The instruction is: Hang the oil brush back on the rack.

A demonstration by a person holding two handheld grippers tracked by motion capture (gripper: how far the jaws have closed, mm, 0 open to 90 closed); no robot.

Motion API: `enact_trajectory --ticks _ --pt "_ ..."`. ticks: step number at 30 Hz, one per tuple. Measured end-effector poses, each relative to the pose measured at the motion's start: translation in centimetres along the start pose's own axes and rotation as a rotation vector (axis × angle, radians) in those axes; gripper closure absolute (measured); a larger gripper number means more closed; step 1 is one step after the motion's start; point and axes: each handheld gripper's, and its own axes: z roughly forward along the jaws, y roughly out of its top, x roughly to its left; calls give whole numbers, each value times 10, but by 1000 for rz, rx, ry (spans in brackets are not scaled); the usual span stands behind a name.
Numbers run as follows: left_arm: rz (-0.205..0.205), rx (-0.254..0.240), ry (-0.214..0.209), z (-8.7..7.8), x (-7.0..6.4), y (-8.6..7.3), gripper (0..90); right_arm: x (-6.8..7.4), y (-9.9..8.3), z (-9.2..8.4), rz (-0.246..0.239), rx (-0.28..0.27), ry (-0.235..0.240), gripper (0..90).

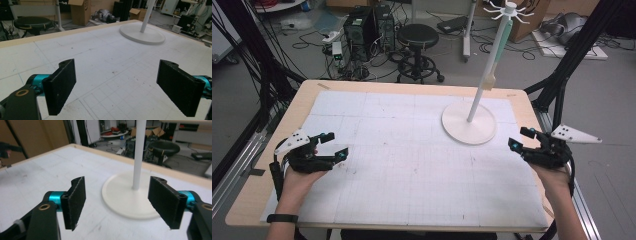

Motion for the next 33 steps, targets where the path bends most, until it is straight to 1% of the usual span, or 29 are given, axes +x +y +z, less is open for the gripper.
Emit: enact_trajectory --ticks 1,5,7,9,10,12,14,15,17,19,21,22,25,33 --pt "4 2 0 0 0 0 165 0 0 0 0 0 0 288" --pt "18 10 5 1 -1 -3 165 5 -30 2 12 14 1 241" --pt "22 13 10 0 -1 -3 165 6 -42 3 17 23 -3 217" --pt "25 8 14 0 -1 -4 165 7 -52 5 28 20 -6 205" --pt "28 4 20 -1 0 -5 165 7 -59 8 19 39 -17 189" --pt "28 0 24 -2 0 -6 165 8 -60 8 21 38 -20 189" --pt "25 0 30 -3 1 -7 165 7 -69 8 29 42 -32 183" --pt "19 0 32 -3 2 -8 165 6 -71 9 24 42 -34 183" --pt "18 3 34 -3 2 -9 165 7 -74 9 16 54 -59 183" --pt "15 4 35 -3 2 -9 165 8 -75 8 14 51 -58 183" --pt "20 7 34 -3 2 -10 165 8 -77 8 18 45 -61 183" --pt "20 7 32 -3 2 -10 165 8 -78 9 21 48 -56 183" --pt "23 6 34 -3 1 -9 165 9 -79 11 7 58 -57 183" --pt "23 5 35 -3 1 -10 166 9 -81 11 17 64 -62 179"
